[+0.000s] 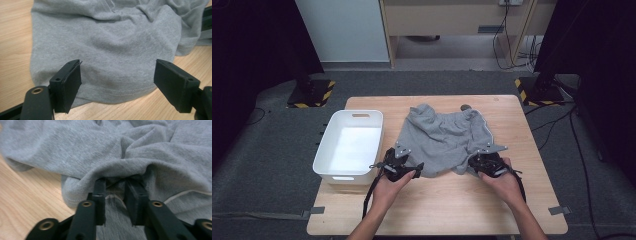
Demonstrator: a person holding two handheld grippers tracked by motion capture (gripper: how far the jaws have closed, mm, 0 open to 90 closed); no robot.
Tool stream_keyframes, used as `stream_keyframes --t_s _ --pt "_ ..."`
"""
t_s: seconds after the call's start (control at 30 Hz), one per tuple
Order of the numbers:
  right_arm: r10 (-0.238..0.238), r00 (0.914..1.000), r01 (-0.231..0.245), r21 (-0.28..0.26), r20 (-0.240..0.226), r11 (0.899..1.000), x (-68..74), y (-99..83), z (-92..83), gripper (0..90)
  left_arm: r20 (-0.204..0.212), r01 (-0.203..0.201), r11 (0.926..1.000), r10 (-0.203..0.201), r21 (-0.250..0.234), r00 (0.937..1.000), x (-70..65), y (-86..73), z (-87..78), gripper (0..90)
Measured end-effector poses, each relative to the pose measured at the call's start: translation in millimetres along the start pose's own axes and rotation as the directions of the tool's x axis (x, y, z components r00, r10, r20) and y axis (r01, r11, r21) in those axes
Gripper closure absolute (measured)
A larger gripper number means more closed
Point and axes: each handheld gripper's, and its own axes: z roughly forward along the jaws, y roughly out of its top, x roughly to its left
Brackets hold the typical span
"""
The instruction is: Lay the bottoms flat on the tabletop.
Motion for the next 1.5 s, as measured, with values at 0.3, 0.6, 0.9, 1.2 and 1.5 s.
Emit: stream_keyframes --t_s 0.3,0.6,0.9,1.2,1.5 --pt "-0.015 0.9997 0.014 0.052 0.021 0.999 4.6 -1.3 14.8 56.4 0.012 0.005 0.9999 -0.005 -0.011 0.9999 -2.7 0.8 1.1 20.9" --pt "0.039 0.9992 -0.039 0.010 -0.011 0.999 -3.4 0.8 8.1 84.8 0.013 0.021 0.9996 -0.020 -0.019 0.9997 -0.4 -2.3 0.5 20.6" --pt "0.044 0.9987 -0.045 -0.043 -0.027 0.998 -11.1 1.3 -16.2 86.8 0.021 0.004 1.0000 -0.004 -0.001 0.9998 -2.2 -0.5 10.1 20.3" --pt "0.057 0.9984 -0.057 -0.109 0.000 0.992 -24.4 7.9 -44.0 87.1 0.013 0.001 0.9989 -0.001 0.046 0.9999 6.0 -7.4 29.5 20.1" --pt "0.062 0.9981 -0.061 -0.114 0.003 0.992 -32.6 5.3 -56.6 87.0 -0.002 0.007 0.9968 -0.006 0.080 1.0000 13.1 -12.6 44.8 21.1"
